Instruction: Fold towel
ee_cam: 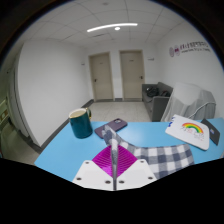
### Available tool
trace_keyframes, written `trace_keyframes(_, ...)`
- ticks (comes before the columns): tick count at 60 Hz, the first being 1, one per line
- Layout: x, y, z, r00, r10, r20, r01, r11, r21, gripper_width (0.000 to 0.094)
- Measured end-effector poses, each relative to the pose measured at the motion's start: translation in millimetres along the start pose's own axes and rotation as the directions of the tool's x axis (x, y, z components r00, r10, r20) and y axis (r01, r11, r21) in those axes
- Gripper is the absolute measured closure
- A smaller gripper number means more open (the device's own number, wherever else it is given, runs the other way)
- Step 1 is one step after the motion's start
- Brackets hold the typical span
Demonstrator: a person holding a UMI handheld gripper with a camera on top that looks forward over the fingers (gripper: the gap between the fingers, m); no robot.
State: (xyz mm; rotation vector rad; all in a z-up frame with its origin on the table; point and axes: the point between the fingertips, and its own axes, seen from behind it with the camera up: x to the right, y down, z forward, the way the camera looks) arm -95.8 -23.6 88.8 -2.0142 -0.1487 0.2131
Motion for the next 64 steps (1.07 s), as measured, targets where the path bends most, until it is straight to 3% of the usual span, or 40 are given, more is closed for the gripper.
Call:
trace_keyframes(9,107.5,-30.2,-35.9,0.992,0.016,-0.124,-0.011,0.999,0.042,0.0904)
trace_keyframes(19,221.1,35.7,-33.1,0.957,-0.012,-0.29,-0.019,0.994,-0.105,0.0905)
trace_keyframes(24,243.7,72.3,-26.3,0.95,0.009,-0.311,-0.071,0.979,-0.189,0.0902)
trace_keyframes(27,248.8,74.6,-22.9,0.95,0.03,-0.309,-0.088,0.98,-0.176,0.0878)
trace_keyframes(30,249.8,73.2,-24.5,0.949,0.036,-0.313,-0.095,0.98,-0.175,0.0781)
trace_keyframes(31,250.8,72.5,-26.0,0.946,0.036,-0.321,-0.097,0.979,-0.178,0.0706)
trace_keyframes(32,252.7,71.4,-28.4,0.942,0.035,-0.333,-0.099,0.979,-0.178,0.0575)
trace_keyframes(34,256.6,66.6,-34.9,0.932,0.028,-0.362,-0.097,0.98,-0.172,0.0487)
trace_keyframes(38,251.6,52.1,-49.4,0.925,0.027,-0.379,-0.087,0.986,-0.14,0.007)
trace_keyframes(42,239.8,42.1,-67.0,0.923,0.05,-0.382,-0.1,0.988,-0.114,0.0121)
trace_keyframes(64,140.8,29.0,-205.6,0.912,0.104,-0.397,-0.134,0.99,-0.05,0.0092)
